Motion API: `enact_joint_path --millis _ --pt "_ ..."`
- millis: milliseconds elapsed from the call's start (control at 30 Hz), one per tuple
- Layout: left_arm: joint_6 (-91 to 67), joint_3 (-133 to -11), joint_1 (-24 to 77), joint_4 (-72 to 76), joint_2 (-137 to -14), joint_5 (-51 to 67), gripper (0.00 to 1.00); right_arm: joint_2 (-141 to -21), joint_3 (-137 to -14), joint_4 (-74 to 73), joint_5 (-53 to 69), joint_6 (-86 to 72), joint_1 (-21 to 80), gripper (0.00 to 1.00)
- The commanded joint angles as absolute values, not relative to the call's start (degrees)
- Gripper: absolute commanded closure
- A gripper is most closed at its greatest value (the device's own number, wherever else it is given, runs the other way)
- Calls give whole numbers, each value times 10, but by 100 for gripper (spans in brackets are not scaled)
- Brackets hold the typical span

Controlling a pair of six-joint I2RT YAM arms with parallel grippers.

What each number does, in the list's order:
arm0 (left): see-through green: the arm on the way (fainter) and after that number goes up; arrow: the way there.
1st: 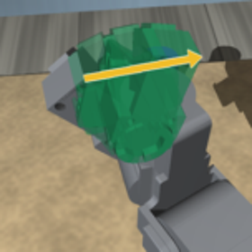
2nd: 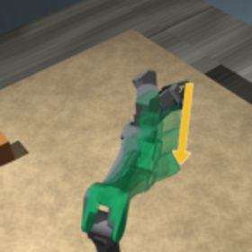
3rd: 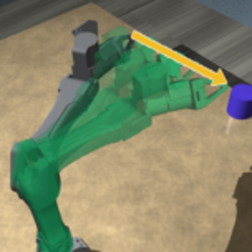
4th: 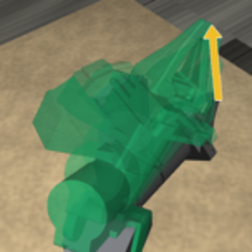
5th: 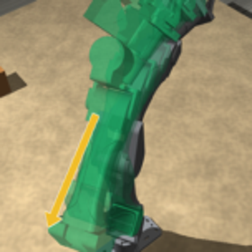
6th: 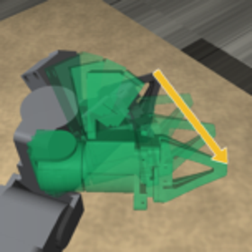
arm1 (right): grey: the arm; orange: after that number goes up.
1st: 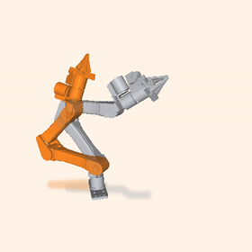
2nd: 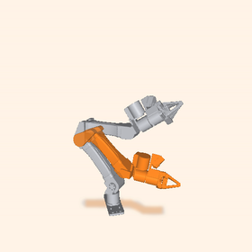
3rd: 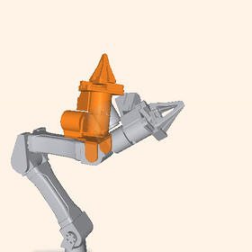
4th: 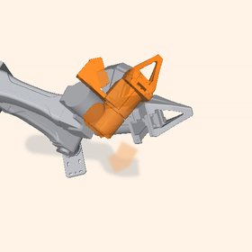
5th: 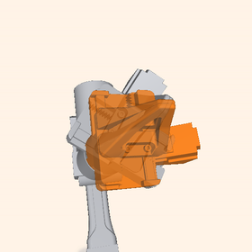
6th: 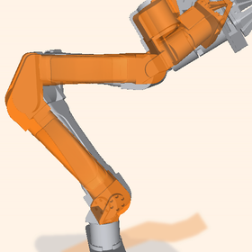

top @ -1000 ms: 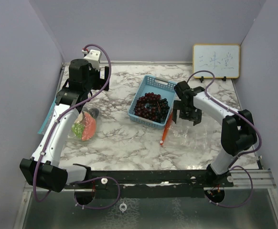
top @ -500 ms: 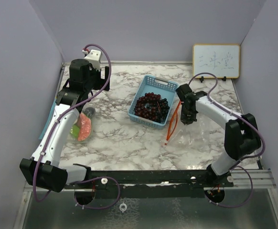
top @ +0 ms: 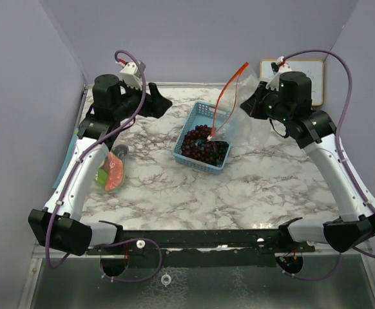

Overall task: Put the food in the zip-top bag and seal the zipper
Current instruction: Pick up the zipper food storage bag at the center of the board, then open the zipper of the food storage bag.

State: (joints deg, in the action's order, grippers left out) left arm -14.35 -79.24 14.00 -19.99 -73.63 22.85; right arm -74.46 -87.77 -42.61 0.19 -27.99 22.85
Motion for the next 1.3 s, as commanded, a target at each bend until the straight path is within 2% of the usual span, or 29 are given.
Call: enact_joint_path --millis 0,200,600,900,967,1167,1233,1267 --pt "-272 -770 144 -50 -739 392 25 -795 -906 -364 131 -248 229 98" --pt "-400 -715 151 109 -738 443 24 -837 -914 -319 144 -253 238 98" --pt "-408 -670 166 138 -747 413 24 -906 -960 -283 183 -259 280 98" --pt "-400 -662 171 125 -767 393 29 -919 -957 -262 239 -274 299 98" --pt "-399 -663 172 123 -772 392 34 -916 -947 -250 253 -284 301 98" --pt "-397 -664 175 122 -784 400 59 -915 -935 -207 308 -317 302 98" --pt "-395 -670 175 118 -790 413 76 -916 -932 -197 315 -325 301 98" --pt "-385 -679 175 103 -793 413 90 -917 -931 -195 313 -327 301 98"
